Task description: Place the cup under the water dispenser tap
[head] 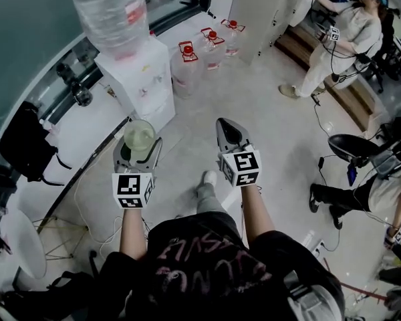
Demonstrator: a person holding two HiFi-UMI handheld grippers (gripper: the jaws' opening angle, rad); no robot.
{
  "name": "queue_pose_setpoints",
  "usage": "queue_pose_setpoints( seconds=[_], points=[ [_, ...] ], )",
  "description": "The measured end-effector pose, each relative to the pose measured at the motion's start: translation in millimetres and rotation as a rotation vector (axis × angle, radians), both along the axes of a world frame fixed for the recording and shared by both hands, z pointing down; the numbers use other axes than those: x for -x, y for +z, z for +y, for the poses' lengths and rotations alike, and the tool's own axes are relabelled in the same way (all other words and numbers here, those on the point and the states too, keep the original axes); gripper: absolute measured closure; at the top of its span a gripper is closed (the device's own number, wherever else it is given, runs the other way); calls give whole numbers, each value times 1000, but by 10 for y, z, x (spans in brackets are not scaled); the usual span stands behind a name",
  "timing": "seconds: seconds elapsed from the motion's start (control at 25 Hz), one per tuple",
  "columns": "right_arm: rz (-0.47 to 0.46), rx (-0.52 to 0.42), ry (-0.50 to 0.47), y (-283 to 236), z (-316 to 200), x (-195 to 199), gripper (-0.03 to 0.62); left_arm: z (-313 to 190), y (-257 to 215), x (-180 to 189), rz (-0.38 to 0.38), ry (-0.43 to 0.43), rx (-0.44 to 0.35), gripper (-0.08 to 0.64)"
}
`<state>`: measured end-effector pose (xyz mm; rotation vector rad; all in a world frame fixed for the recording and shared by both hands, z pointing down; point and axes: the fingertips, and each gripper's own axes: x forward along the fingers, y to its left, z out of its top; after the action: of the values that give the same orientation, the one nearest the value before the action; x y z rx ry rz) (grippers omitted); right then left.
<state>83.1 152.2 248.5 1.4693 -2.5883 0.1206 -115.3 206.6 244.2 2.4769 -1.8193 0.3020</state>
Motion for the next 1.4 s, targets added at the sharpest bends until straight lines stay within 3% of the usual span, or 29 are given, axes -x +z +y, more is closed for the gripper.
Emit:
queue_pose_setpoints(
  seconds=[0.48, 1.0, 1.4],
  points=[
    [25, 46, -50, 303, -1048, -89, 577, -1002, 245, -168, -18, -20, 40, 219],
    [47, 82, -138, 472, -2277, -313, 577, -2128, 321, -456, -33, -95, 79, 219],
    [55, 90, -214, 587, -2831, -306, 577, -2558, 451, -553, -26, -170, 103, 219]
  ],
)
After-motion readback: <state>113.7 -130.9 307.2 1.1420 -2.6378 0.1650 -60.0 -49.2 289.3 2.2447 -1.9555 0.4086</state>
